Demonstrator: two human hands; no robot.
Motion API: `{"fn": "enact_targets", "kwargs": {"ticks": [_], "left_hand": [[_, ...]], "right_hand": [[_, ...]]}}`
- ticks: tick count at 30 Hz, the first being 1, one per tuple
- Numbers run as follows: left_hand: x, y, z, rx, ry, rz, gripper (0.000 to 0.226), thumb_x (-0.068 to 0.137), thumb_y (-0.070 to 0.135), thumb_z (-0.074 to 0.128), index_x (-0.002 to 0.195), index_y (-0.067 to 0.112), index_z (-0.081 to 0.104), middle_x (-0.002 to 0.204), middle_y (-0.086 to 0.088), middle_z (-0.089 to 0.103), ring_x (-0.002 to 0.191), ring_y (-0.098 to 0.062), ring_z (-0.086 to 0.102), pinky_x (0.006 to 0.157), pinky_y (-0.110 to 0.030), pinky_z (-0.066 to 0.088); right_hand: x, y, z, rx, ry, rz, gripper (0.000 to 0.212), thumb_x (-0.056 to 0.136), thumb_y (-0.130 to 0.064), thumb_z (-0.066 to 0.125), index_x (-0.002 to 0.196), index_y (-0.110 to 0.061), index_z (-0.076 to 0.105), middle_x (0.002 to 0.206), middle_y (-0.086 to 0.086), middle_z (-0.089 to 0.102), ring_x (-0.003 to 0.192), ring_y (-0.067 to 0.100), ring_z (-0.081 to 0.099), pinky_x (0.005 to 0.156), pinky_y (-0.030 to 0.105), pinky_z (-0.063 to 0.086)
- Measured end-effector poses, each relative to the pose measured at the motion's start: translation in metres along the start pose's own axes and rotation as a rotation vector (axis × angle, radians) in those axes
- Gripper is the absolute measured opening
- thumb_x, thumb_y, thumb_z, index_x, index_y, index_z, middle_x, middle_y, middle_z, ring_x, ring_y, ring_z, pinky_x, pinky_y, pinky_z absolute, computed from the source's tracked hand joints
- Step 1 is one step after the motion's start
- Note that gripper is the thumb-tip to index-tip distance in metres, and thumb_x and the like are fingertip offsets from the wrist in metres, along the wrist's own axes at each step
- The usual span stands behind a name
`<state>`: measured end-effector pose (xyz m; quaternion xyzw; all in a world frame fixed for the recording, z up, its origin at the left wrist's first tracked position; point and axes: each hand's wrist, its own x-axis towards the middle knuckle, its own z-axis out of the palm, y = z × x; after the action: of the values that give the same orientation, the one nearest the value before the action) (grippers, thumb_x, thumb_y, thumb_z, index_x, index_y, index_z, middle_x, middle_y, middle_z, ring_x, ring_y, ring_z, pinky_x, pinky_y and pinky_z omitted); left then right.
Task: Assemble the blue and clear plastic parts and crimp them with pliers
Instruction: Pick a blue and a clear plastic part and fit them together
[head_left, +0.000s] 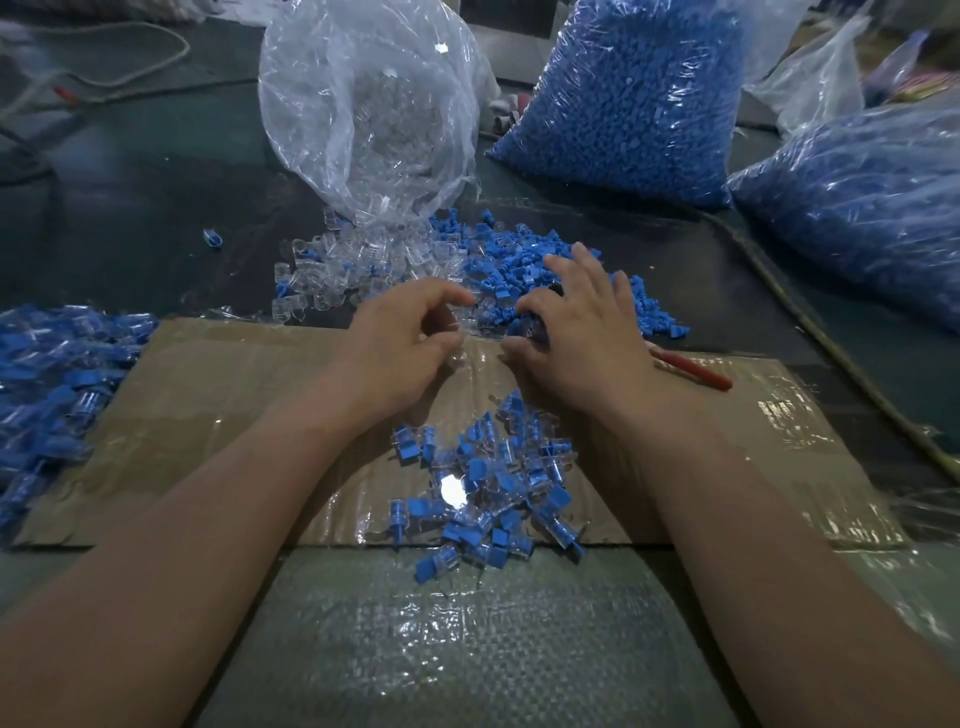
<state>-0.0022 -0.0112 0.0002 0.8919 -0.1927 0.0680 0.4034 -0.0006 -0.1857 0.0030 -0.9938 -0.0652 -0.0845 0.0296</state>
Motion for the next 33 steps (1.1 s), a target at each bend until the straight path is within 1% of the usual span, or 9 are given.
{"fn": "enact_targets", "kwargs": {"ticks": [6,10,13,21,25,27,30,32,33], "left_hand": [[-0.003,0.002,-0.001,-0.041,0.006,-0.008,0.030,0.085,0.009,0.063,0.114,0.018,0.059,0.079,0.014,0.055,0.074,0.004,0.052,0.070,-0.007,0.039],[-0.003,0.001,-0.002,-0.065,0.008,-0.011,0.030,0.084,0.009,0.064,0.113,0.018,0.059,0.078,0.014,0.057,0.073,0.004,0.054,0.067,-0.003,0.042],[-0.003,0.001,-0.001,-0.071,0.003,-0.008,0.029,0.084,0.009,0.064,0.111,0.017,0.060,0.078,0.014,0.057,0.073,0.004,0.054,0.068,-0.002,0.041],[-0.005,0.003,-0.002,-0.073,0.008,-0.006,0.029,0.083,0.009,0.066,0.110,0.017,0.061,0.077,0.015,0.057,0.072,0.003,0.055,0.071,-0.007,0.044],[-0.004,0.003,-0.001,-0.064,0.016,0.004,0.028,0.083,0.010,0.066,0.109,0.017,0.061,0.078,0.014,0.058,0.074,0.002,0.056,0.074,-0.012,0.046],[-0.004,0.002,-0.001,-0.064,0.022,0.000,0.028,0.082,0.010,0.067,0.108,0.018,0.061,0.079,0.014,0.059,0.075,0.002,0.057,0.073,-0.011,0.045],[-0.004,0.000,0.000,-0.071,0.020,-0.013,0.027,0.080,0.009,0.069,0.104,0.017,0.061,0.078,0.013,0.059,0.073,0.003,0.057,0.070,-0.008,0.045],[-0.004,0.000,0.000,-0.073,0.009,-0.002,0.025,0.078,0.007,0.071,0.099,0.017,0.060,0.076,0.013,0.059,0.071,0.002,0.057,0.068,-0.006,0.045],[-0.004,0.000,0.000,-0.077,0.000,0.001,0.025,0.077,0.006,0.071,0.096,0.017,0.059,0.076,0.013,0.059,0.072,0.002,0.057,0.069,-0.006,0.045]], "right_hand": [[0.014,-0.008,0.001,-0.074,-0.079,0.027,0.040,0.089,-0.049,0.048,0.112,-0.018,0.056,0.152,0.009,0.020,0.142,0.025,0.001,0.112,0.052,0.000],[0.021,-0.011,0.001,-0.077,-0.059,0.007,0.019,0.091,-0.027,0.053,0.104,-0.014,0.061,0.148,0.008,0.029,0.142,0.022,0.007,0.112,0.050,-0.001],[0.021,-0.013,0.006,-0.044,-0.016,0.002,0.018,0.089,-0.015,0.052,0.101,-0.012,0.064,0.143,0.006,0.037,0.141,0.020,0.012,0.112,0.049,-0.002],[0.015,-0.010,-0.007,0.046,-0.109,-0.098,0.006,0.089,-0.025,0.054,0.093,-0.027,0.059,0.148,0.003,0.029,0.142,0.021,0.005,0.110,0.053,-0.009],[0.014,-0.009,-0.013,0.031,-0.159,-0.207,0.010,0.088,-0.032,0.056,0.097,-0.029,0.060,0.148,0.001,0.030,0.142,0.019,0.006,0.110,0.052,-0.010],[0.013,-0.010,-0.014,0.032,-0.168,-0.221,0.017,0.087,-0.042,0.056,0.096,-0.028,0.060,0.146,0.000,0.032,0.142,0.019,0.008,0.110,0.051,-0.009],[0.010,-0.011,-0.012,0.052,-0.131,-0.237,0.019,0.087,-0.041,0.055,0.095,-0.024,0.061,0.143,-0.001,0.036,0.141,0.018,0.011,0.111,0.048,-0.008],[0.006,-0.010,-0.009,0.041,-0.063,-0.264,0.018,0.088,-0.037,0.056,0.094,-0.021,0.062,0.136,-0.001,0.044,0.138,0.018,0.021,0.112,0.041,-0.002],[0.003,-0.009,-0.008,0.071,0.004,-0.267,0.016,0.087,-0.034,0.058,0.091,-0.019,0.061,0.127,0.000,0.051,0.129,0.018,0.032,0.110,0.035,0.009]]}}
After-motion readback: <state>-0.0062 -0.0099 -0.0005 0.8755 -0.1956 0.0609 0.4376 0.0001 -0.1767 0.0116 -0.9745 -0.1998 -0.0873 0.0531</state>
